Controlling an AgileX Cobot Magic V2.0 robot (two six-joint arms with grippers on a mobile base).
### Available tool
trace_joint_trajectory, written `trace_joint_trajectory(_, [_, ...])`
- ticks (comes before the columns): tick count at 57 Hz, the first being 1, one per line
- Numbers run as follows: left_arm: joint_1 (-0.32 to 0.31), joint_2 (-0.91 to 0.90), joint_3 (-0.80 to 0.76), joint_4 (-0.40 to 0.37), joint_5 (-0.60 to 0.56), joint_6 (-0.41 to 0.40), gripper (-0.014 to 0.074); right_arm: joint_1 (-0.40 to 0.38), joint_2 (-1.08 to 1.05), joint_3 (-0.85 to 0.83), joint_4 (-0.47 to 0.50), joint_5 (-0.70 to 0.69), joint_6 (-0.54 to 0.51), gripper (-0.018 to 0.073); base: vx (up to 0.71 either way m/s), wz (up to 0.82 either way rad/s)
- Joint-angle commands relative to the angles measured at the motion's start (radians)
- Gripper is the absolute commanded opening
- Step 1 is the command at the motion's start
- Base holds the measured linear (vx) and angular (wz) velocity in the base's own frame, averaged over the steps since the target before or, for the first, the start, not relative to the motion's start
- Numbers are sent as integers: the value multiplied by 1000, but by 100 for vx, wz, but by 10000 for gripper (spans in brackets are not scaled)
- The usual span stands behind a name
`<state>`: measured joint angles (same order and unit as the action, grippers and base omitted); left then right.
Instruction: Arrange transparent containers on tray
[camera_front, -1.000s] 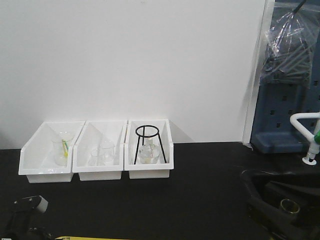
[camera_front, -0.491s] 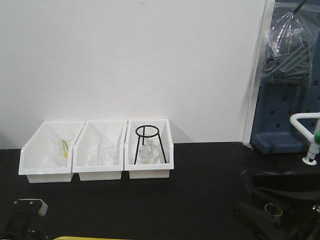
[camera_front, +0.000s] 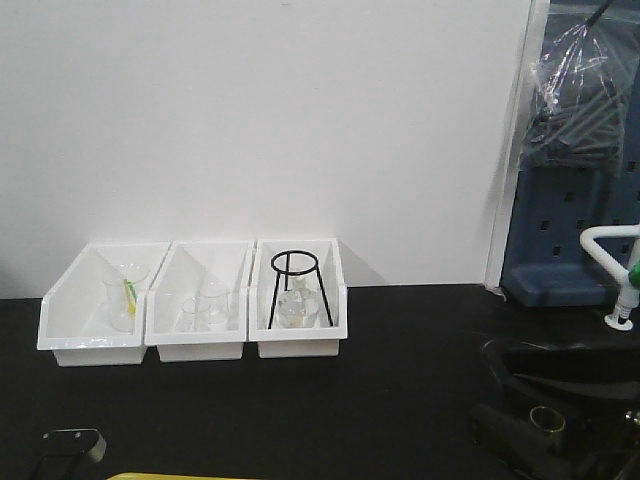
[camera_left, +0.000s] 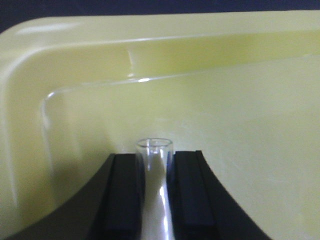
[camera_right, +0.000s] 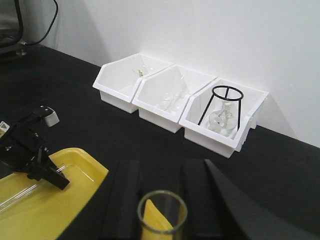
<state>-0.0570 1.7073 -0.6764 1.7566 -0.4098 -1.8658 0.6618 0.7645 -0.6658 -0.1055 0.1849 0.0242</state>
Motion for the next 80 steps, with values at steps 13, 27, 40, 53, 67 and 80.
trace_joint_trajectory(13, [2, -18, -24, 75, 43, 4, 203, -2, -3, -31, -8, -83, -9, -11, 0, 0])
trace_joint_trajectory(27, [2, -19, -24, 75, 70, 4, 387, -2, -3, -31, -8, -84, -9, -11, 0, 0])
trace_joint_trajectory(40, [2, -26, -27, 73, 68, 3, 401, -2, -3, -31, -7, -84, -8, -11, 0, 0])
trace_joint_trajectory(53, [2, -114, -27, 73, 19, 3, 401, -2, 19, -31, 37, -107, 7, -11, 0, 0])
trace_joint_trajectory(67, [2, -282, -27, 72, -15, 3, 401, -2, 177, -31, 200, -171, 33, -11, 0, 0])
trace_joint_trajectory(80, [2, -463, -27, 73, -64, 1, 401, -2, 406, -31, 438, -261, 33, -11, 0, 0])
